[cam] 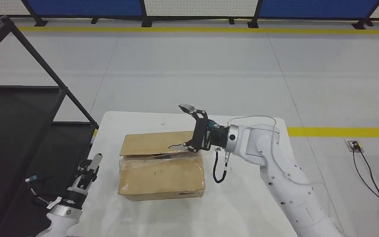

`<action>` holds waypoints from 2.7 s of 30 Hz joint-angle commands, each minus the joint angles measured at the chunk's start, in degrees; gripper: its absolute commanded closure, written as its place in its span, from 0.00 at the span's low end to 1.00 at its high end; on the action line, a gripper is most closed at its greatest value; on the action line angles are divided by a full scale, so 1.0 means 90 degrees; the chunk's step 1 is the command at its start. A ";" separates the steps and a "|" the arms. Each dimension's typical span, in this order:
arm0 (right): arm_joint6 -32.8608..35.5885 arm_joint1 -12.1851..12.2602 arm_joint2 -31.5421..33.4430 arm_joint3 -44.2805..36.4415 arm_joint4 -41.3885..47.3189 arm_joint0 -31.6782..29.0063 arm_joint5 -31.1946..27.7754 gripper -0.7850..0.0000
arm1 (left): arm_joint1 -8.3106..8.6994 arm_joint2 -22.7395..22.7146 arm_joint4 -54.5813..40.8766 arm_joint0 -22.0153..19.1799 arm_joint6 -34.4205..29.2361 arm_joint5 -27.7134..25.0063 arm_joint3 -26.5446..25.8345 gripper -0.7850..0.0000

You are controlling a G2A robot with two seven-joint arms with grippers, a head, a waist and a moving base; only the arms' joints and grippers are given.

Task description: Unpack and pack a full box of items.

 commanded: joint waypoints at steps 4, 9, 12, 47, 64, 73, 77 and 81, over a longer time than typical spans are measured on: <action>0.0099 -0.0003 -0.0086 0.0067 0.0089 -0.0040 -0.0165 0.00 | 0.0000 0.0003 -0.0004 -0.0002 0.0001 0.0007 0.0001 0.00; 0.0937 -0.0162 -0.0330 0.1377 0.2152 0.0337 -0.0592 0.63 | -0.0037 0.0122 0.0029 -0.0077 0.0411 0.0272 -0.0079 0.00; 0.2096 -0.0331 -0.0687 0.2376 0.4147 0.0690 -0.0662 1.00 | -0.0073 0.0309 0.0321 -0.0162 0.0863 0.0563 -0.0147 0.00; 0.6949 -0.0411 -0.0849 0.3267 0.9185 0.1110 0.0728 1.00 | -0.0114 0.0505 -0.2429 -0.0797 -0.0900 0.1198 0.0243 0.00; 0.7505 -0.0563 -0.1285 0.3510 0.9358 0.1325 0.3449 1.00 | -0.0193 0.0635 -0.3258 -0.0793 -0.0346 0.1257 0.0153 0.00; 0.7090 -0.0736 -0.1479 0.4039 0.9380 0.1601 0.4289 1.00 | -0.0191 0.0578 -0.3321 -0.0737 -0.0407 0.1236 0.0144 0.00; 0.7201 -0.0827 -0.1627 0.4223 0.9366 0.1725 0.4615 1.00 | -0.0197 0.0566 -0.3346 -0.0722 -0.0327 0.1223 0.0144 0.00; 0.7237 -0.0918 -0.1763 0.4367 0.9327 0.1833 0.4703 1.00 | -0.0201 0.0542 -0.3380 -0.0714 -0.0268 0.1219 0.0138 0.00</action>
